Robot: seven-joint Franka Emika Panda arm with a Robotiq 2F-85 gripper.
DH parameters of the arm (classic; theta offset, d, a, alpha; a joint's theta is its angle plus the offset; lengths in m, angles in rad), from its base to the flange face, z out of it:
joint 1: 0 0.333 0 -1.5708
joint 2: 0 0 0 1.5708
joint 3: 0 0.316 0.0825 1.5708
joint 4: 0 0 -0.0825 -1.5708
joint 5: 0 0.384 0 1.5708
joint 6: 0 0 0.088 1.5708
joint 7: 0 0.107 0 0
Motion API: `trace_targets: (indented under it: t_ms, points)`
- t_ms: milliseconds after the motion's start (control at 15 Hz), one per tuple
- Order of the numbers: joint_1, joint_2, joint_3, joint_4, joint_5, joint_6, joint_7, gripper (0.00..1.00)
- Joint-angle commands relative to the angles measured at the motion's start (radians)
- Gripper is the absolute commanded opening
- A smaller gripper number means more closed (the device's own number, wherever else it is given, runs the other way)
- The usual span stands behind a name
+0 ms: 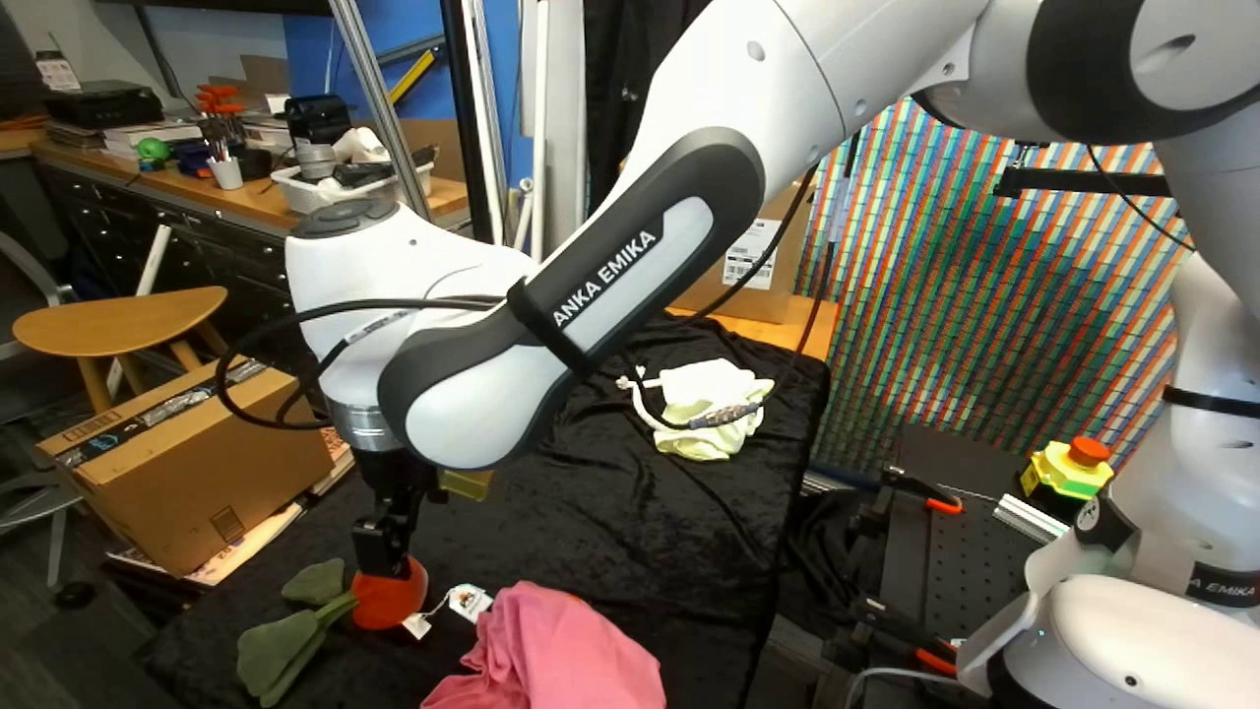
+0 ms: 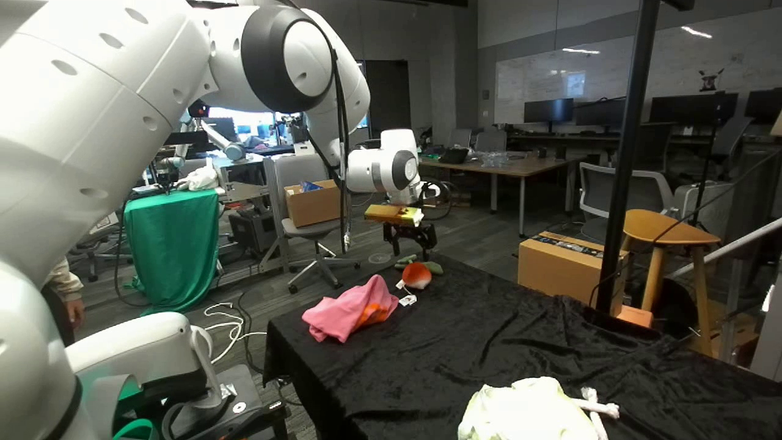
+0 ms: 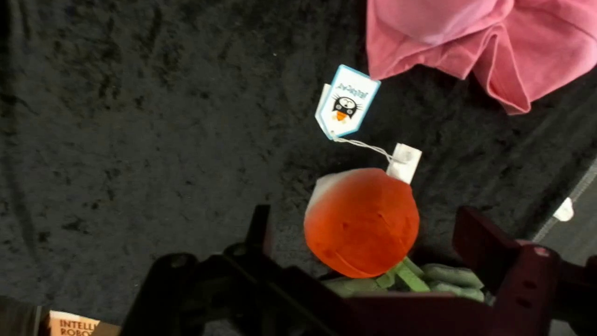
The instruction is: Gather all the objects on the table and put them in one place
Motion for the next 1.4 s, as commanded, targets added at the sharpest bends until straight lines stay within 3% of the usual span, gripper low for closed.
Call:
trace_targets:
  t_ms: [0, 400, 1333]
  points:
    - [0.009, 0.025, 0.018, 0.004, 0.064, 0.083, -0.015, 1.00]
    - [0.009, 0.076, 0.058, 0.052, 0.155, 0.097, -0.046, 1.00]
    - [0.104, 0.213, -0.042, 0.201, 0.114, 0.081, 0.025, 1.00]
